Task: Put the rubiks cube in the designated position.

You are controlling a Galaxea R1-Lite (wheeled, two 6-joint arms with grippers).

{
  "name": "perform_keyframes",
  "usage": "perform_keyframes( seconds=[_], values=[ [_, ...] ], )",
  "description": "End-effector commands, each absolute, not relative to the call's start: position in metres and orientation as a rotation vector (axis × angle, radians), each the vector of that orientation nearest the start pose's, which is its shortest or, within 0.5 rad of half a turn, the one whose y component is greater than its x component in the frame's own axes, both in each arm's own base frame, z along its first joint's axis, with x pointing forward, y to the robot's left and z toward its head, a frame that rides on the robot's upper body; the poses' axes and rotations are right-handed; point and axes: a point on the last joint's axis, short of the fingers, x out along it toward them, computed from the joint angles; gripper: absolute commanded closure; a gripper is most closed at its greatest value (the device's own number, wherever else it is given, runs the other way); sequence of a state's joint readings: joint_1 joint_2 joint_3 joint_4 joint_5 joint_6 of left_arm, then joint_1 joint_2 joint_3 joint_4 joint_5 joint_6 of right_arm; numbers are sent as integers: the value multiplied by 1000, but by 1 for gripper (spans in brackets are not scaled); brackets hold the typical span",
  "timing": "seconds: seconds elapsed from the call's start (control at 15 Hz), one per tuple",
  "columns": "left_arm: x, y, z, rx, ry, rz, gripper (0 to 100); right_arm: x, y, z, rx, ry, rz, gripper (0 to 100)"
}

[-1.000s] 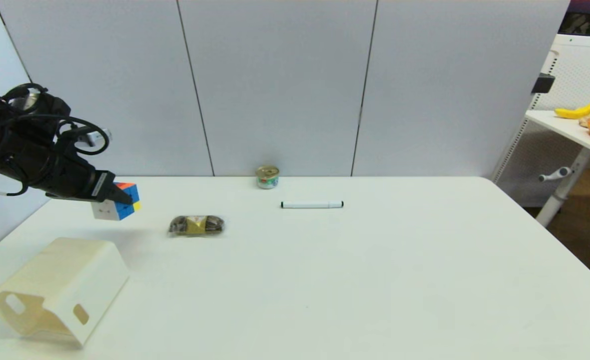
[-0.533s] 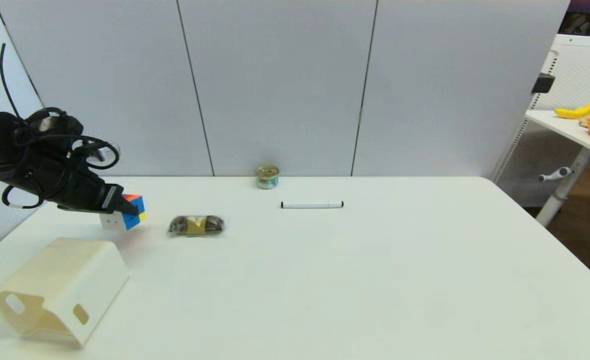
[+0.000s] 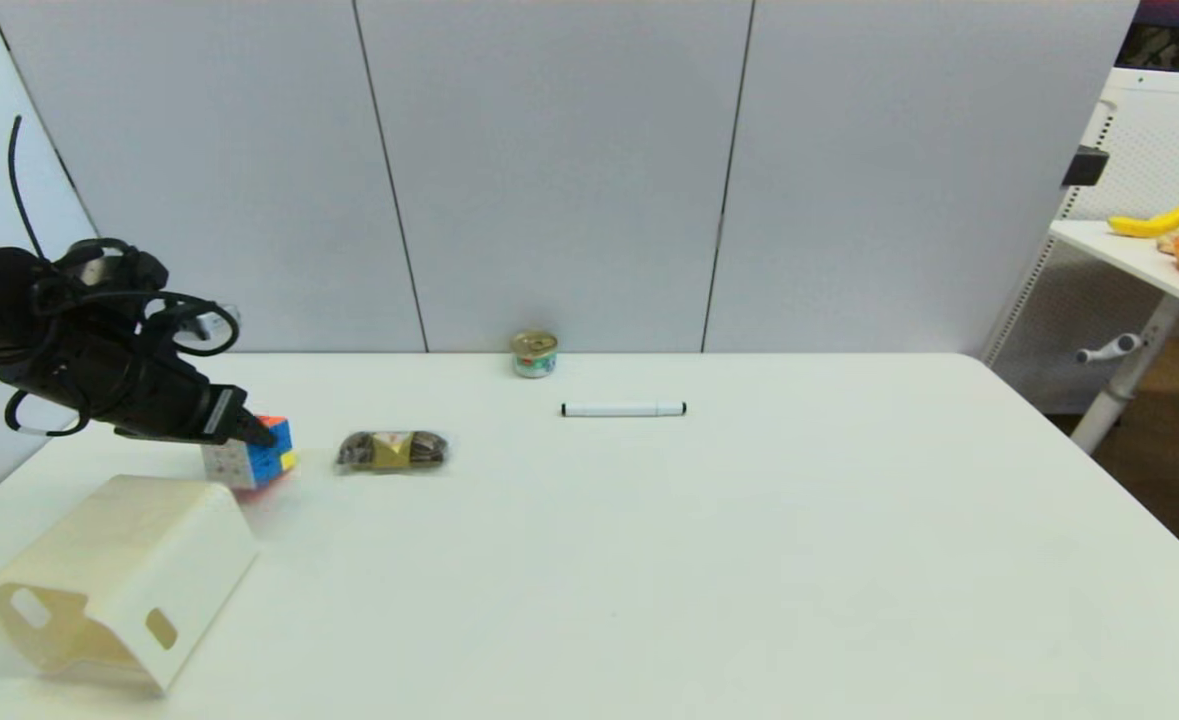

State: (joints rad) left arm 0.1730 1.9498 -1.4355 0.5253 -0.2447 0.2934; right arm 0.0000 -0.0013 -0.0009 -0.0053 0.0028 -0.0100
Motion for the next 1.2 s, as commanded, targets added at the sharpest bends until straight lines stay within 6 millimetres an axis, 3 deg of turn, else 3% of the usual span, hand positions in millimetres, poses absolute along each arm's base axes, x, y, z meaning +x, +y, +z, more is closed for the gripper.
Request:
perform_keyframes(
  seconds=[0.07,0.2,0.47,0.6,0.73,0.93,1.2],
  values=[
    [343,55,177,55,981,-214,0,-23,0,77,-11,-8,3,0],
    [338,54,192,66,934,-207,0,-23,0,77,-11,-8,3,0],
    [312,49,254,124,715,-178,0,-23,0,77,-11,-8,3,0],
    [281,43,287,163,574,-160,0,-23,0,77,-11,-8,3,0],
    [250,38,304,192,452,-140,0,-23,0,76,-11,-6,3,0],
    [204,28,309,236,257,-125,0,-23,0,76,-11,-6,3,0],
    [138,6,287,274,39,-169,0,-23,0,77,-11,-8,3,0]
  ],
)
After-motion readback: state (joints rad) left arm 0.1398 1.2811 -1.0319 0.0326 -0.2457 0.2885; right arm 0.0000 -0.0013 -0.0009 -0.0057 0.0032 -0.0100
